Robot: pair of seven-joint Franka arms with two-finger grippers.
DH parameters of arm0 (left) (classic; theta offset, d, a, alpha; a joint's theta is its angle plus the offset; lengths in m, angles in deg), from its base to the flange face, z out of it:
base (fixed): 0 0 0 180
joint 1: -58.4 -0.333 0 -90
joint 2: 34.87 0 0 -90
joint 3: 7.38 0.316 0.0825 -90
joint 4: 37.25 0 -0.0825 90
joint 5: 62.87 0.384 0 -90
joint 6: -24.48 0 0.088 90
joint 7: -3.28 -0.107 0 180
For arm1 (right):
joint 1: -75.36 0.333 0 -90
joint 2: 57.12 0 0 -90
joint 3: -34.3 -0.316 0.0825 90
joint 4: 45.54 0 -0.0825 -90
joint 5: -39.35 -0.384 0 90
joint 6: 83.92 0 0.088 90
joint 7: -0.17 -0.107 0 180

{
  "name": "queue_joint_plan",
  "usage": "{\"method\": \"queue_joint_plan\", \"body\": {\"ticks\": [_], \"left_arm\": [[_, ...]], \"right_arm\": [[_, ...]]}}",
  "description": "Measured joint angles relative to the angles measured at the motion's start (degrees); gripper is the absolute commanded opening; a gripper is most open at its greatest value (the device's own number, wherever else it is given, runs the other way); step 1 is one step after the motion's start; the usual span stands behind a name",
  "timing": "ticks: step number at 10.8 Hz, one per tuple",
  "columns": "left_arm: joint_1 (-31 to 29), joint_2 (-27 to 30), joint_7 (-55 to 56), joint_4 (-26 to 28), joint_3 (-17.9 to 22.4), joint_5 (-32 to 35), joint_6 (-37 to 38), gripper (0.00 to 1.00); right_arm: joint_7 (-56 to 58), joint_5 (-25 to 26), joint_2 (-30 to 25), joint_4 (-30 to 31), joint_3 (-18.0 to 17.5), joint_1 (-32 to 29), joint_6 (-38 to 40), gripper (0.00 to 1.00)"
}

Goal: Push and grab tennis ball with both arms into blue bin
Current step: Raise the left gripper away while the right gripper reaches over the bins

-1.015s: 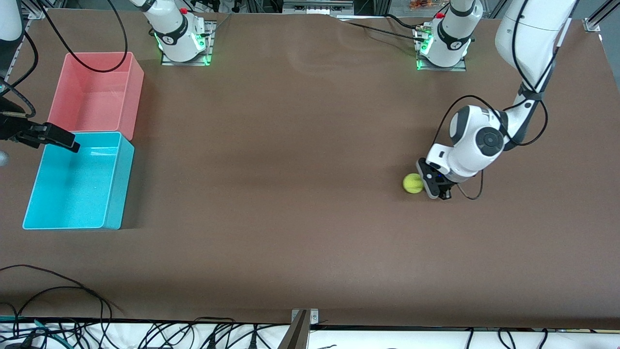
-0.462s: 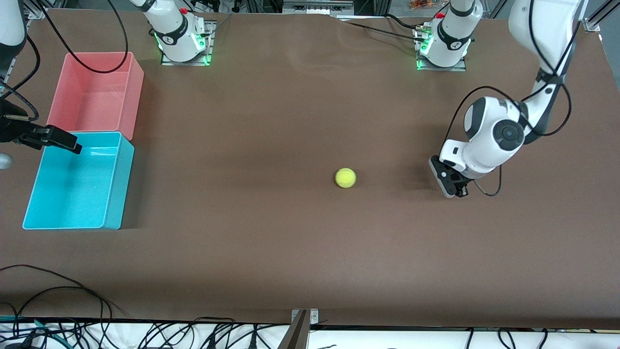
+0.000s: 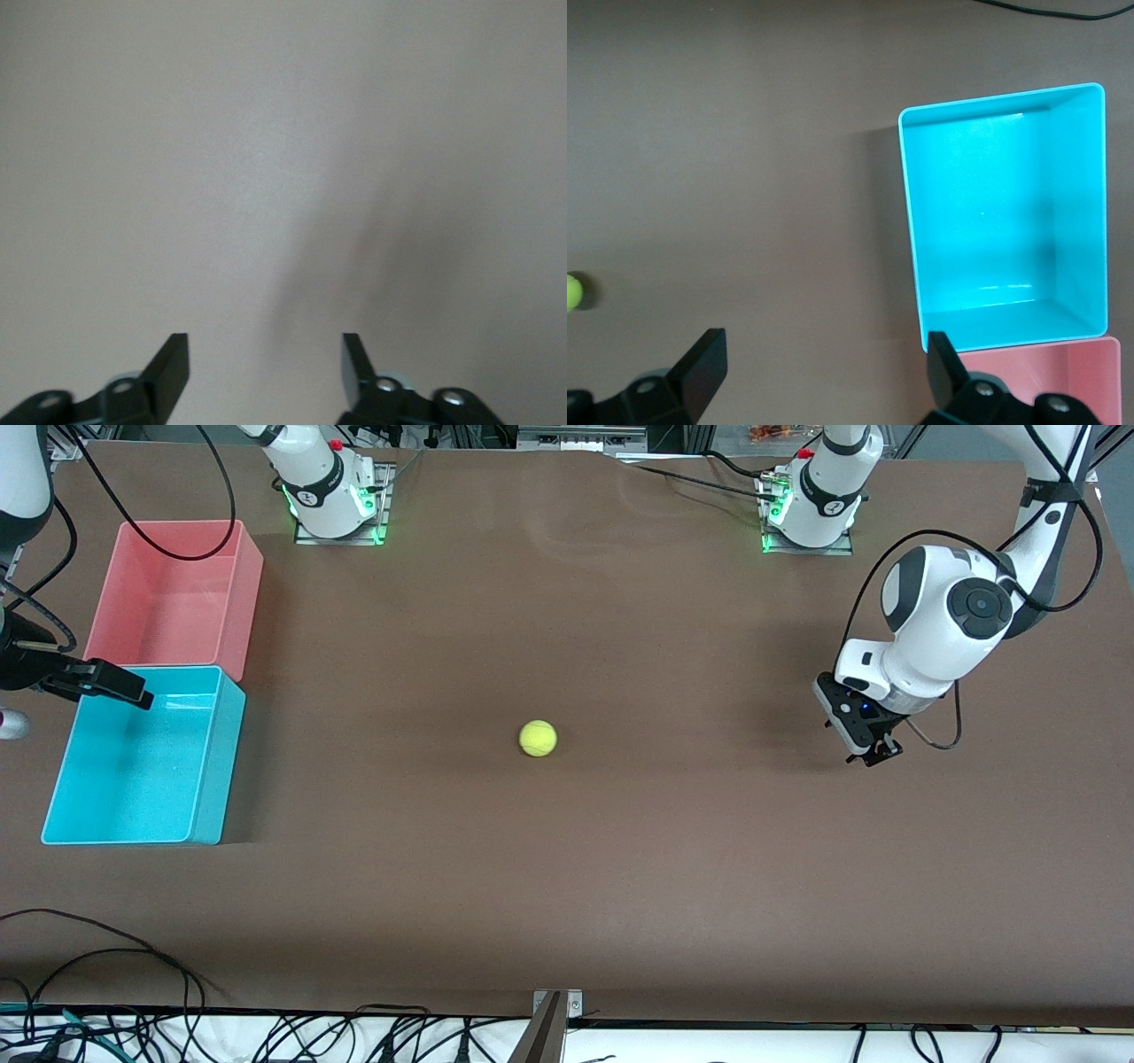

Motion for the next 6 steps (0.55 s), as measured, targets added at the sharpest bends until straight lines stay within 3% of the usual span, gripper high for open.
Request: {"method": "queue_joint_plan", "body": {"ticks": [2,6], "left_arm": [[0.26,2.46,0.00,0.32,-0.05,0.00,-0.56,1.00],[0.85,12.72,0.15,0.20,-0.13,0.00,0.99,1.00]], "right_arm": [[0.00,0.00,1.58,0.04,0.00,0.02,-0.62,1.00],[0.00,0.00,3.85,1.51,0.01,-0.01,-1.31,1.00]]}}
